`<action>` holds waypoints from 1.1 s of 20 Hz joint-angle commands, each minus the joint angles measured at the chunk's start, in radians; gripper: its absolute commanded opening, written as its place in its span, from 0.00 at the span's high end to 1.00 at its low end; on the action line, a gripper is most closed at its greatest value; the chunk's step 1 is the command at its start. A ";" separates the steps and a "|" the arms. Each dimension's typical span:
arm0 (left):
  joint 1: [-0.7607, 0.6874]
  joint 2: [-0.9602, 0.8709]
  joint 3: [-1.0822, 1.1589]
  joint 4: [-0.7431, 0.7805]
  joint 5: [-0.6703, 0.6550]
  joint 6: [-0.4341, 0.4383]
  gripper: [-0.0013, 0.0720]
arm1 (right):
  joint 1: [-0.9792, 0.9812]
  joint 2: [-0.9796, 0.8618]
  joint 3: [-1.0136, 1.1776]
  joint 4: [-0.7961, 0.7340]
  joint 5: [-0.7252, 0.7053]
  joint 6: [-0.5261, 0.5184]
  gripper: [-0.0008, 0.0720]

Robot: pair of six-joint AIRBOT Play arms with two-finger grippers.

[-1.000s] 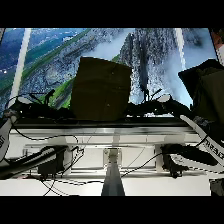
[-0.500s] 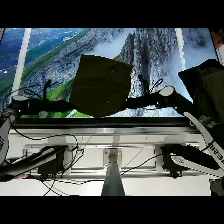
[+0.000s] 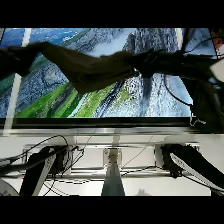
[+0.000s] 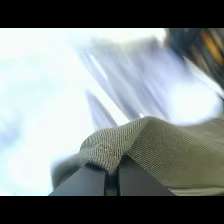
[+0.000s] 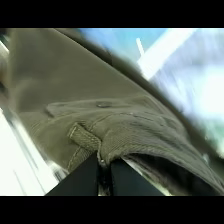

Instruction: Fold the clothes and pants, and hang the long-sleeved shirts on hangers.

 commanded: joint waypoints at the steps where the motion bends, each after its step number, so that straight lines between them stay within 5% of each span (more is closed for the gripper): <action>1: 0.001 0.233 0.056 0.017 0.281 -0.004 0.92 | 0.001 0.126 0.100 0.123 -0.003 0.081 0.92; 4: 0.001 0.368 0.055 0.076 0.309 -0.009 0.92 | 0.001 0.212 0.099 0.153 0.007 0.187 0.92; 7: 0.001 0.372 0.040 0.268 0.171 -0.192 0.92 | 0.001 0.232 0.042 0.101 0.029 0.319 0.92; 10: -0.002 0.272 -0.077 0.299 0.083 -0.277 0.93 | 0.001 0.201 -0.111 0.025 -0.022 0.428 0.92; 13: -0.064 0.055 -0.225 0.249 0.129 -0.182 0.93 | 0.001 0.110 -0.307 0.021 -0.216 0.455 0.92; 16: -0.204 -0.232 -0.264 0.230 0.274 -0.181 0.93 | 0.001 -0.087 -0.401 0.018 -0.393 0.510 0.92; 22: -0.307 -0.428 -0.190 0.155 0.211 -0.182 0.93 | -0.032 -0.330 -0.311 -0.112 -0.375 0.497 0.92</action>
